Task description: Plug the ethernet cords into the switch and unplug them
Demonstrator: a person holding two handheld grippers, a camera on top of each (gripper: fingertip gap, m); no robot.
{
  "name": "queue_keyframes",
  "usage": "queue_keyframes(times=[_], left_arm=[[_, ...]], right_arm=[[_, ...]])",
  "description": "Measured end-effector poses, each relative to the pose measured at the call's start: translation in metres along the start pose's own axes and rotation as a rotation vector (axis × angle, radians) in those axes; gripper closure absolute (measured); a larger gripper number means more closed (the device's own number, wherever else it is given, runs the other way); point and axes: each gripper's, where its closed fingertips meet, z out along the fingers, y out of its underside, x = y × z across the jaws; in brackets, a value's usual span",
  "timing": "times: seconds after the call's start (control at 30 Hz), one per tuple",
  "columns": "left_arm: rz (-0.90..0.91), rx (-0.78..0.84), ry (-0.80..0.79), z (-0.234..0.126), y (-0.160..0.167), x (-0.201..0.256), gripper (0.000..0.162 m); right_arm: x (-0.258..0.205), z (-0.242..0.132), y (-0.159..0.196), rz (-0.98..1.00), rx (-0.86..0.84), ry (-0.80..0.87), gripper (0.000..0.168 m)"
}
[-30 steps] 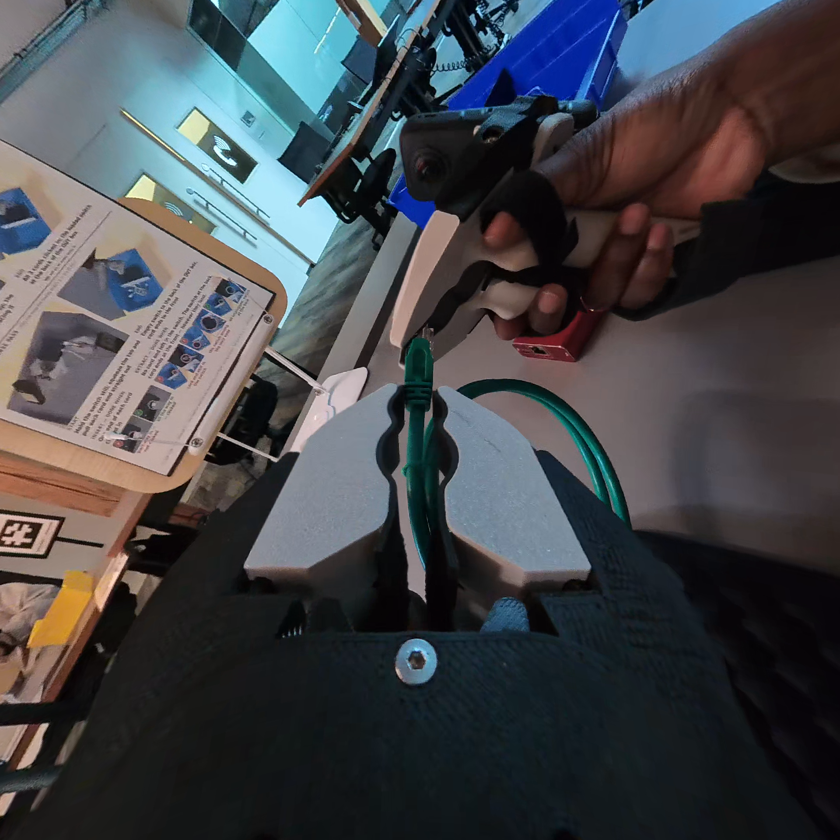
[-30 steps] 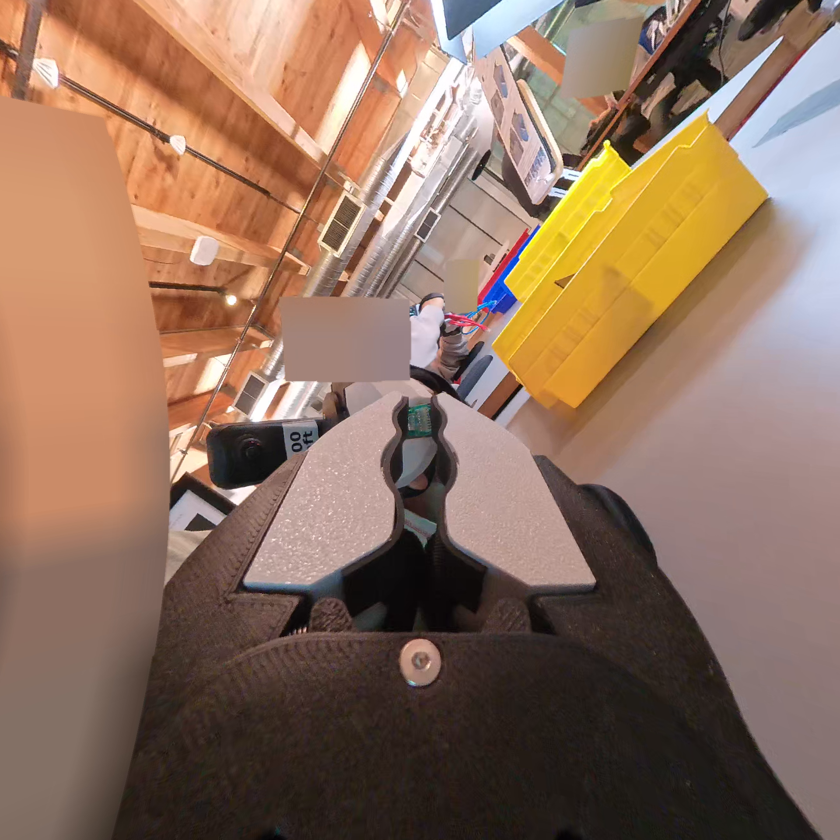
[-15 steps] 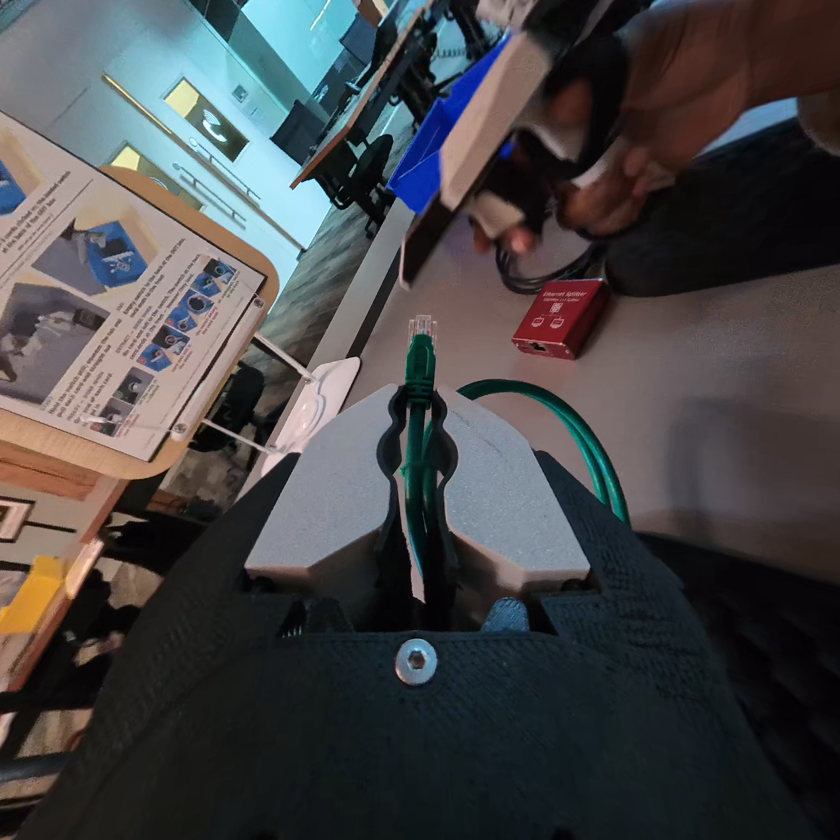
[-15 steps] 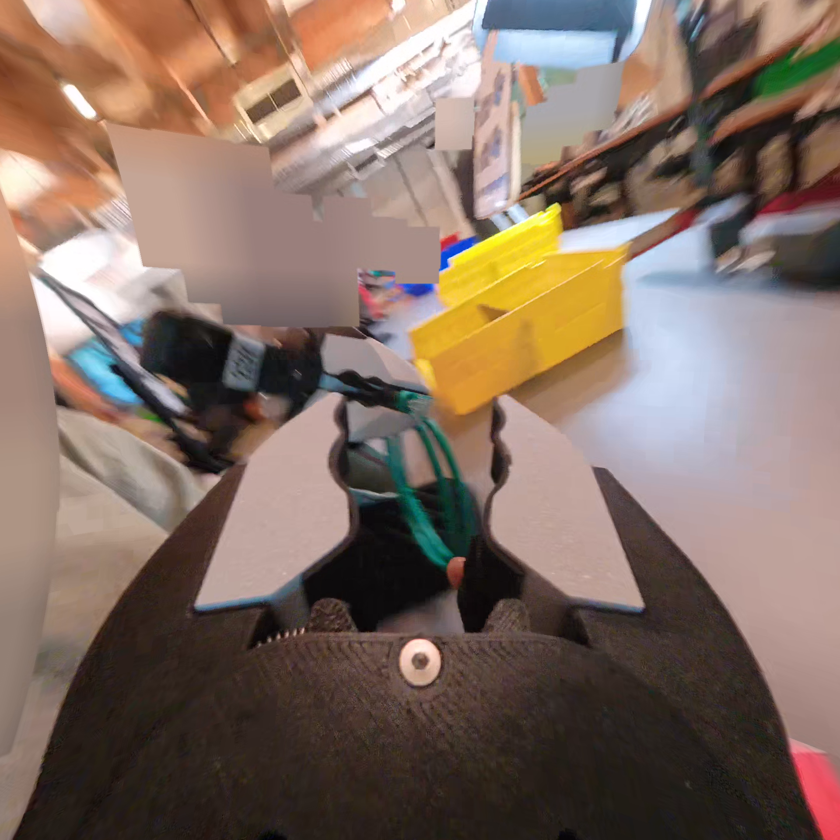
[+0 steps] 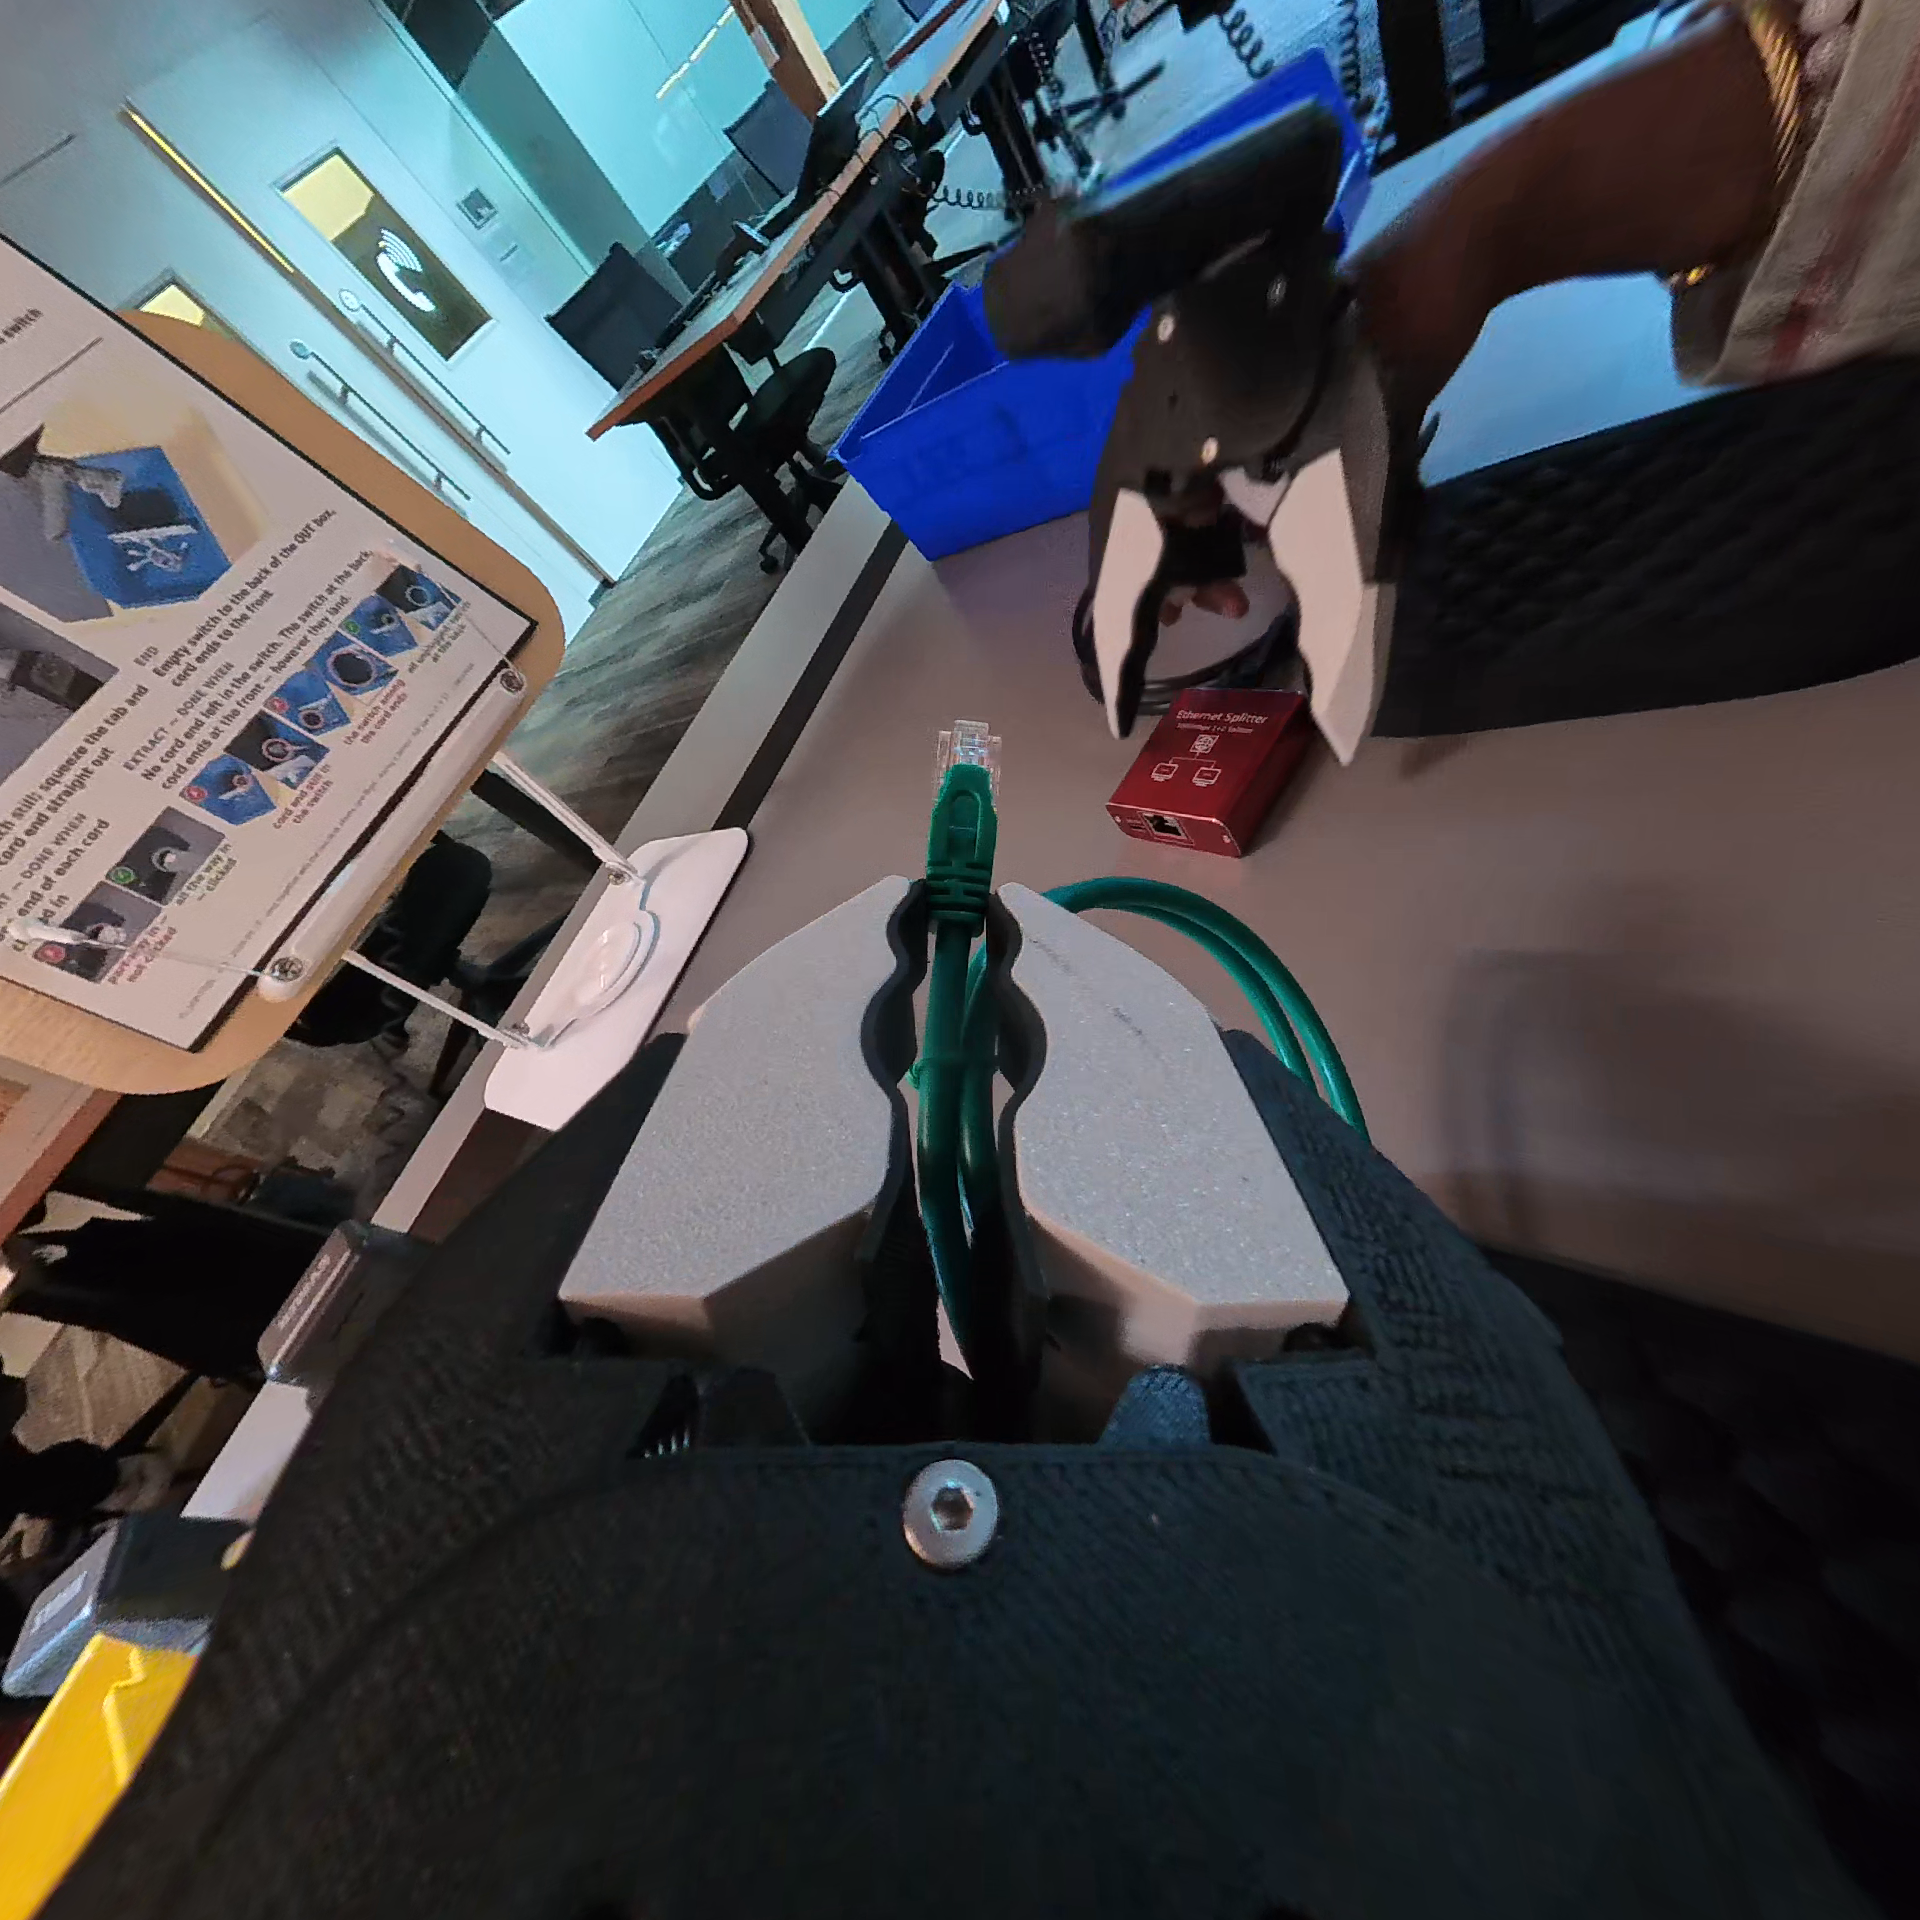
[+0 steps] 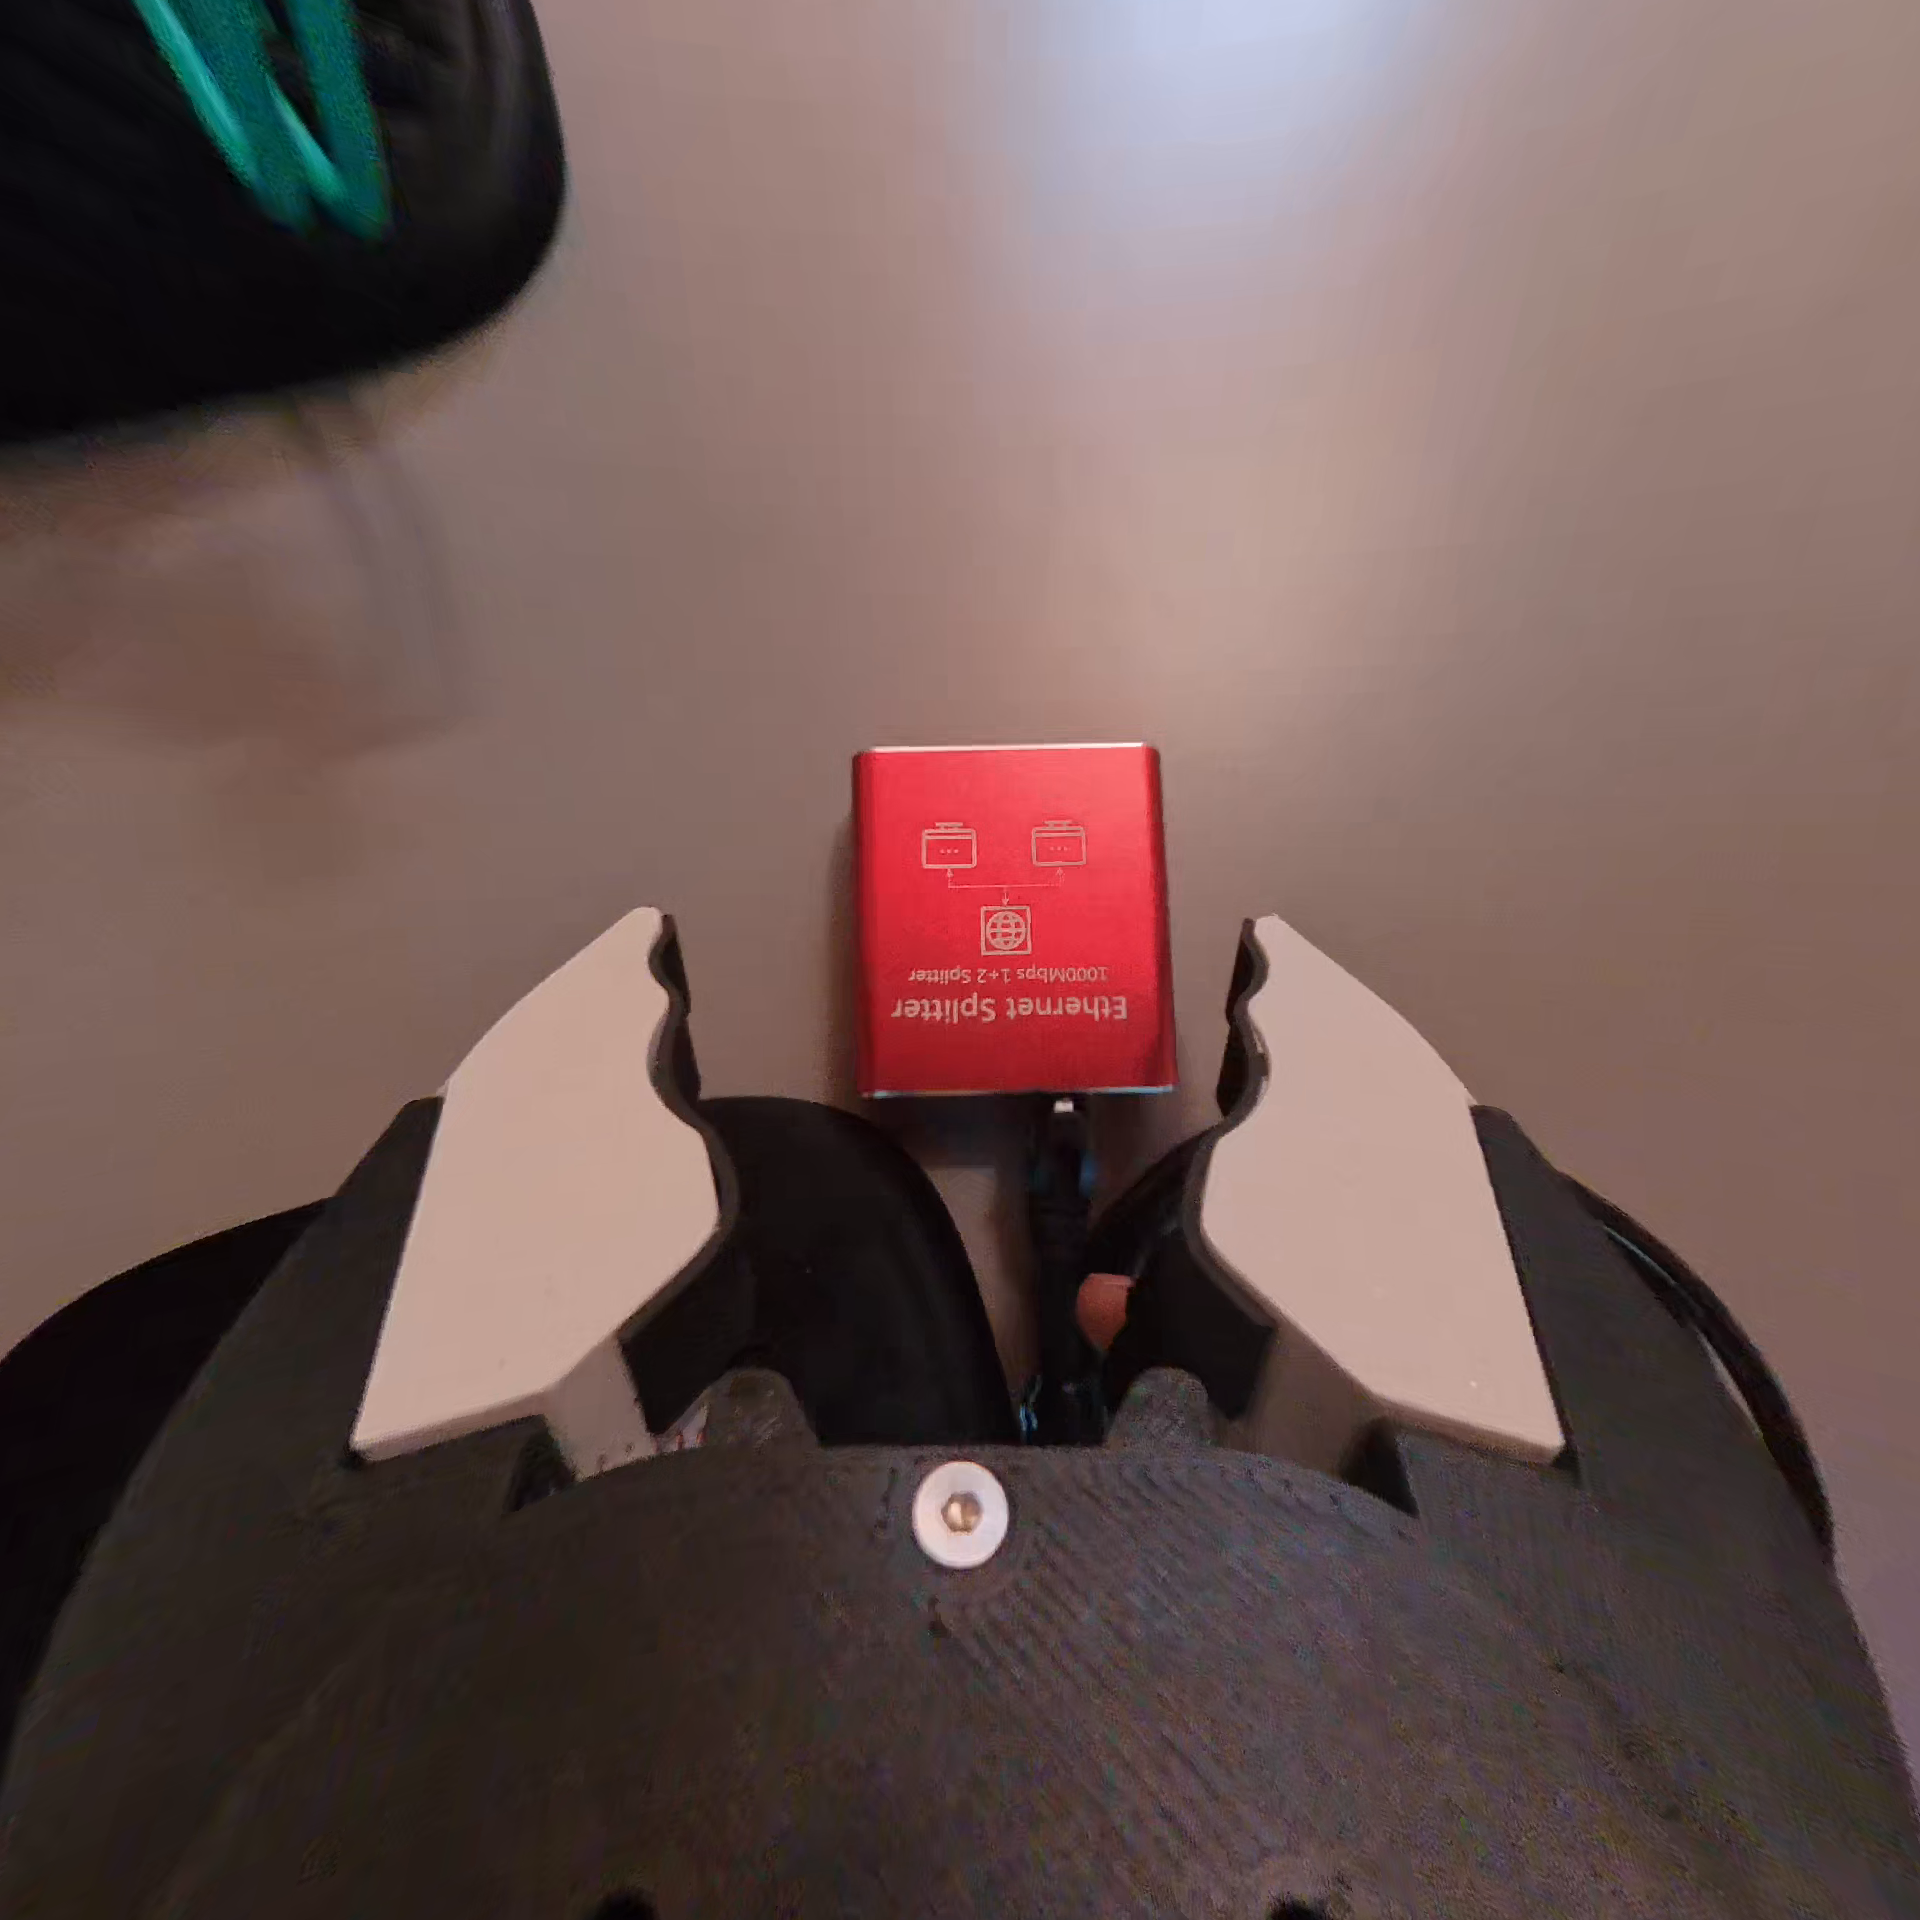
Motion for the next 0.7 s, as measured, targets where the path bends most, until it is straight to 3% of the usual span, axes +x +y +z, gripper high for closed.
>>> queue_keyframes(times=[0.1,0.17,0.2,0.37,0.47,0.7], left_arm=[[-0.032,0.000,0.021,0.002,0.001,0.000,0.151],[-0.051,-0.012,0.028,0.003,0.003,-0.001,0.151],[-0.060,-0.017,0.041,0.003,0.004,-0.001,0.151],[-0.200,-0.019,0.209,0.011,-0.002,0.012,0.151],[-0.164,-0.099,0.226,0.024,0.000,0.016,0.151],[-0.058,-0.177,0.276,0.047,-0.007,0.036,0.151]], right_arm=[[0.007,0.020,0.010,-0.004,-0.099,0.021,0.077],[0.007,0.025,0.005,-0.015,-0.087,0.007,0.096],[0.006,0.026,0.003,-0.033,-0.077,-0.006,0.098],[-0.008,0.010,-0.027,-0.204,0.145,0.000,0.099],[-0.019,-0.014,-0.051,-0.243,0.297,0.010,0.099],[-0.049,-0.040,-0.076,-0.331,0.274,-0.001,0.099]])
